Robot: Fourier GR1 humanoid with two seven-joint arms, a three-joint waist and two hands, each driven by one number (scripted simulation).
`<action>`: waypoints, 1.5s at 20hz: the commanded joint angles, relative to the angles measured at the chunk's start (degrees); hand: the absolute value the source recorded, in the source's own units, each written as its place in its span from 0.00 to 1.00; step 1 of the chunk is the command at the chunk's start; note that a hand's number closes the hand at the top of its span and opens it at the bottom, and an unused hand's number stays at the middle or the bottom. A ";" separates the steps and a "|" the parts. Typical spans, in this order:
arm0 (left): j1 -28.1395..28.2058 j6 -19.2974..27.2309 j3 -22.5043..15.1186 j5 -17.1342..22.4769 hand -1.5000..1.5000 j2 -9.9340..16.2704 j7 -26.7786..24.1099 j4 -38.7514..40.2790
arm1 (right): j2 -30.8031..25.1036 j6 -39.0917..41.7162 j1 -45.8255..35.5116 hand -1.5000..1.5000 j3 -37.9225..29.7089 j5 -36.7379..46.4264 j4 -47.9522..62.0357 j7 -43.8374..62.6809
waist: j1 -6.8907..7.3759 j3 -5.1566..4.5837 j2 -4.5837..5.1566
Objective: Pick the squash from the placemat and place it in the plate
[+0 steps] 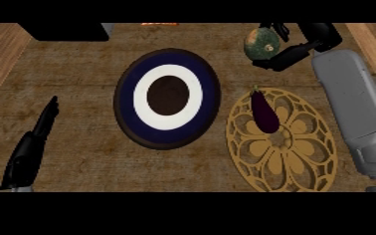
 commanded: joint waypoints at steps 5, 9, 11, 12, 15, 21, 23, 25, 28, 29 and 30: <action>0.55 -3.87 2.85 2.61 0.50 2.66 0.82 -0.68 | 10.08 3.14 -1.03 1.00 5.12 -0.51 -11.17 16.81 | -0.25 -0.01 -0.14; 0.04 -1.17 0.62 0.11 0.50 -0.45 1.06 -0.95 | 14.79 1.31 -1.59 1.00 9.02 2.86 -10.78 21.74 | 0.07 0.01 0.04; -3.13 -3.14 2.57 1.99 0.50 1.21 0.69 2.80 | 15.75 1.11 -5.72 1.00 9.20 3.96 -5.42 21.33 | 0.47 0.00 0.32; 0.17 -0.96 0.12 -0.75 0.50 -0.44 1.37 -1.93 | 18.84 -1.07 -7.77 1.00 10.72 4.08 -5.68 25.95 | 0.94 0.01 0.21; -0.06 -0.59 0.48 -1.36 0.50 -0.69 -0.24 0.27 | 18.99 -2.90 -3.57 1.00 16.47 3.74 -4.99 24.64 | 0.66 0.01 0.18; -1.73 -1.70 -0.22 -1.10 0.50 -1.21 0.63 0.52 | 19.11 -1.29 -7.59 1.00 21.62 -6.21 2.98 24.55 | 1.41 0.01 0.36; -4.94 -1.57 0.47 -1.22 0.50 -0.55 0.91 3.31 | 19.12 -8.74 -4.89 1.00 23.93 -12.13 4.78 29.07 | 2.20 -0.01 0.59; -3.86 -2.83 0.29 -0.75 0.50 0.05 2.14 0.26 | 19.13 -10.21 -7.92 0.00 26.11 -15.59 7.46 32.34 | 2.76 0.01 0.57; -0.55 -1.52 -0.73 -1.84 0.50 -1.80 -2.49 0.87 | 19.14 -14.77 -7.16 0.00 33.10 -20.44 6.84 33.42 | 3.00 -0.01 0.52; -2.12 -2.96 0.98 -0.81 0.50 0.16 -0.11 0.85 | 19.14 -15.25 -8.23 0.00 30.97 -20.22 10.56 28.74 | 2.56 0.01 0.64; -3.91 -1.39 -1.24 -2.39 0.50 -2.04 0.76 1.05 | 19.14 -17.48 -7.09 0.00 33.97 -22.97 9.95 27.15 | 3.18 0.02 0.80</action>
